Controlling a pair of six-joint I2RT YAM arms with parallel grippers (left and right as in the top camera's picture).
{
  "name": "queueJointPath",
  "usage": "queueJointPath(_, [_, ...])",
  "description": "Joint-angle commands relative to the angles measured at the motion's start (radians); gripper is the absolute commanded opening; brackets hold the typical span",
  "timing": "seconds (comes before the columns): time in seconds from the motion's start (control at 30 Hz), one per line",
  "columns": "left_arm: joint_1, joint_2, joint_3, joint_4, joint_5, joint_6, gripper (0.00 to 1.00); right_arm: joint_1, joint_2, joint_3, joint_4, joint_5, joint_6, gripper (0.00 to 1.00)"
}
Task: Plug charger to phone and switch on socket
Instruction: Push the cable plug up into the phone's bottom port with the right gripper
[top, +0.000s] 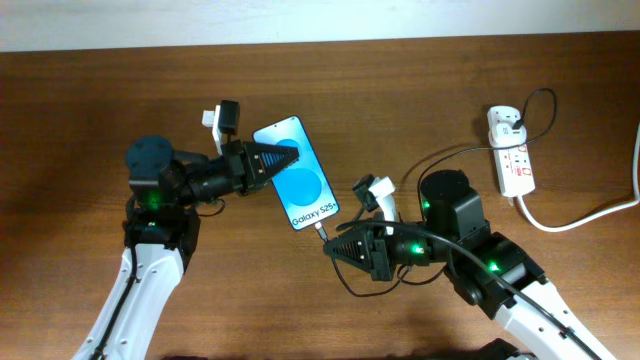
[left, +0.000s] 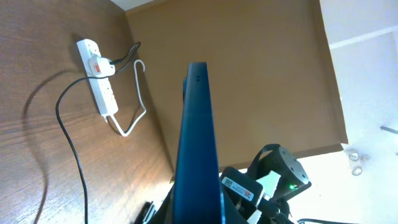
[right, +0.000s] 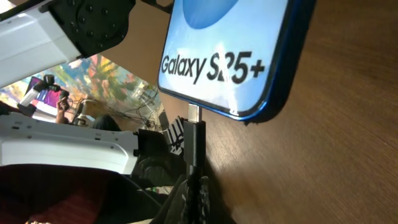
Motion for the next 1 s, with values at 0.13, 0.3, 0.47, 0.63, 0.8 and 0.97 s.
queueJointPath(0.13, [0.003,-0.008,0.020,0.010,0.066,0.013,0.00,0.005,-0.004,0.003,0.029,0.009,0.010,0.04])
queueJointPath(0.3, [0.003,-0.008,0.020,0.010,0.085,0.013,0.00,0.005,-0.004,0.003,0.042,0.010,0.022,0.04])
queueJointPath(0.47, [-0.056,-0.008,0.020,0.010,0.085,0.091,0.00,0.005,-0.004,0.003,0.125,0.009,0.076,0.04])
queueJointPath(0.63, [-0.097,-0.008,0.020,0.010,0.116,0.117,0.00,0.005,-0.004,0.003,0.167,0.043,0.084,0.04])
queueJointPath(0.8, [-0.100,-0.008,0.018,-0.005,0.301,0.186,0.00,0.004,-0.004,0.003,0.233,0.066,0.083,0.04])
queueJointPath(0.97, [-0.100,-0.008,0.012,-0.008,0.370,0.208,0.00,0.004,-0.004,0.004,0.328,0.093,0.109,0.04])
